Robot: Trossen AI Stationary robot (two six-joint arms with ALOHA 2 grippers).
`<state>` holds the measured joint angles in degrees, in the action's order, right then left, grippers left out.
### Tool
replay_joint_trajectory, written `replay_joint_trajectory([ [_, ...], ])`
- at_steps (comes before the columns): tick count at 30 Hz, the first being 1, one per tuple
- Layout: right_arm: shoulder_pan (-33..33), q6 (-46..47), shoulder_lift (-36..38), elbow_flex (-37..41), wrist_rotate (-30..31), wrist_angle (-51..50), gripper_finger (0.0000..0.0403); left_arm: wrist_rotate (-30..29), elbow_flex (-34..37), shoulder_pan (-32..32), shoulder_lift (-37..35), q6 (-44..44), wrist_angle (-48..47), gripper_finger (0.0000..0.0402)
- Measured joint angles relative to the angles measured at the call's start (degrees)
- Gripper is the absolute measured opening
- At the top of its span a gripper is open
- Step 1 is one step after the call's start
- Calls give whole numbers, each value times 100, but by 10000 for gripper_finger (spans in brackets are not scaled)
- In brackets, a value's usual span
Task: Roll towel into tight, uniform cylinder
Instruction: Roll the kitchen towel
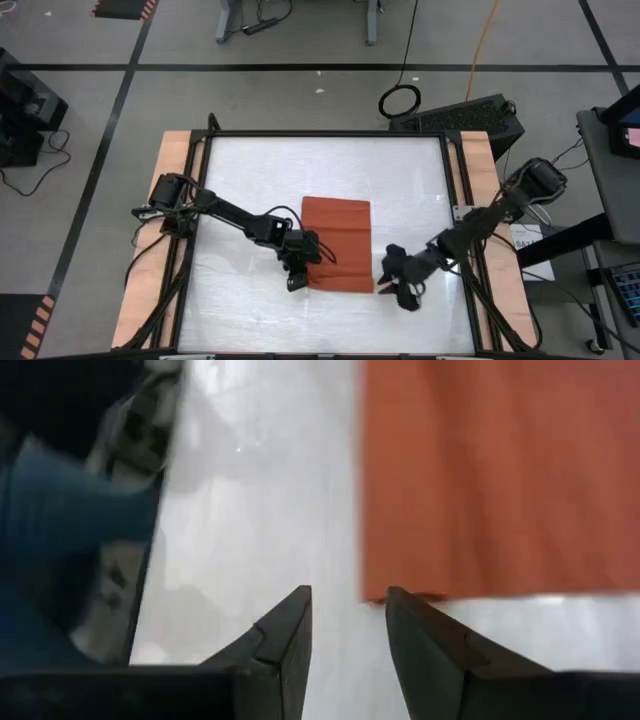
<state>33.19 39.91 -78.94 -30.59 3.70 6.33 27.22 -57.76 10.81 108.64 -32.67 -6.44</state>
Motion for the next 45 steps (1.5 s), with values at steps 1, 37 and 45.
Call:
replay_joint_trajectory([
  [1, 117, -331, 3, 0, 69, 33, 121, -2, 0, -6, 0, 0, 0, 15],
  [37, 377, -2090, -1983, -581, 1617, 308, 130, 509, 4, -179, -2, 44, 0, 14],
  [45, 158, -1517, -1998, -579, 1386, 288, 52, 667, 4, -168, -2, 52, 4, 14],
])
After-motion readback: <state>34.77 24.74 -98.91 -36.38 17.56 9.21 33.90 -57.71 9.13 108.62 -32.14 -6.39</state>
